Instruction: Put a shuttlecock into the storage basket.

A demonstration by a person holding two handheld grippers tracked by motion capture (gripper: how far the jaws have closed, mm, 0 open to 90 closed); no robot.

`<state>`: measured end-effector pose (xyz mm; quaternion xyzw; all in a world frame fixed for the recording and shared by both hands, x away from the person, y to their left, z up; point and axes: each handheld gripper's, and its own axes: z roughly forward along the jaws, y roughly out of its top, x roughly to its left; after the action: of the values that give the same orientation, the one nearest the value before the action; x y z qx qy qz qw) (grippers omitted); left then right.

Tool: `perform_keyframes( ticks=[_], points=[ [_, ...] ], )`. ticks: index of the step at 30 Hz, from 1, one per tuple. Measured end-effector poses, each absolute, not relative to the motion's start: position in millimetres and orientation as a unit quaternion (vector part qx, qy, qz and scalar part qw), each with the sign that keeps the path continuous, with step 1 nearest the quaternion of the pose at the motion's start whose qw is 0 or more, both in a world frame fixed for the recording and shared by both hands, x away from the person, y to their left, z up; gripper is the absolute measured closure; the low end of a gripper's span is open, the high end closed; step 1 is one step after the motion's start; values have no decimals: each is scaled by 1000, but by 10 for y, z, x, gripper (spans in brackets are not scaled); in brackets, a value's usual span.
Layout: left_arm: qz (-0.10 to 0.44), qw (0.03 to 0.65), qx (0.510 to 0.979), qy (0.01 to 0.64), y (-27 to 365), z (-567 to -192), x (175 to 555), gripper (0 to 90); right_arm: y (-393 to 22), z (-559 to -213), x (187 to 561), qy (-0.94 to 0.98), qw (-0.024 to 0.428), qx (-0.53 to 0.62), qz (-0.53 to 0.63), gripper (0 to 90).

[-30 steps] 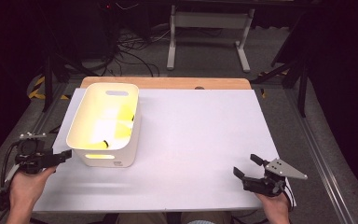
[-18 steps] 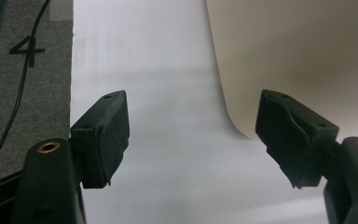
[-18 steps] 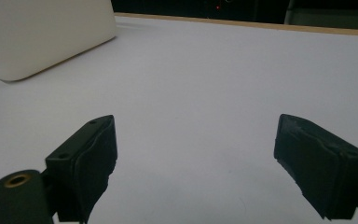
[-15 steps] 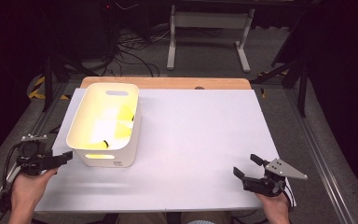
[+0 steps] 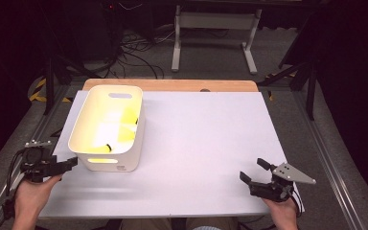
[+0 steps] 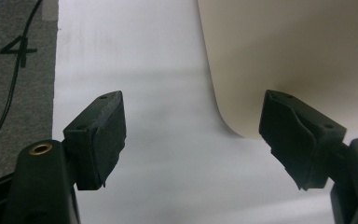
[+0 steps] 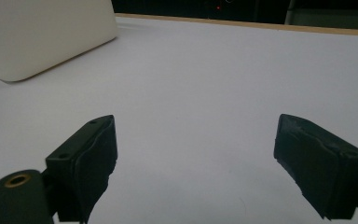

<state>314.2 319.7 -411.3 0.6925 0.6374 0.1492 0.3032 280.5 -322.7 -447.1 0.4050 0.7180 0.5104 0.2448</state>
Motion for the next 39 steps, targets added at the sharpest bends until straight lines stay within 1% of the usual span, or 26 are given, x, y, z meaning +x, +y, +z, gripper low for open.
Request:
perform_keyframes(
  ticks=[11, 27, 39],
  points=[
    [145, 308, 693, 636, 3177, -4165, 3100, 257, -3227, -4468, 2802, 718, 246, 405, 511, 138],
    [145, 325, 691, 629, 3142, -4223, 3002, 242, -3234, -4469, 2802, 717, 244, 406, 512, 139],
    [150, 336, 699, 614, 3065, -4230, 2953, 244, -3235, -4469, 2805, 717, 245, 406, 511, 139]
  ],
)
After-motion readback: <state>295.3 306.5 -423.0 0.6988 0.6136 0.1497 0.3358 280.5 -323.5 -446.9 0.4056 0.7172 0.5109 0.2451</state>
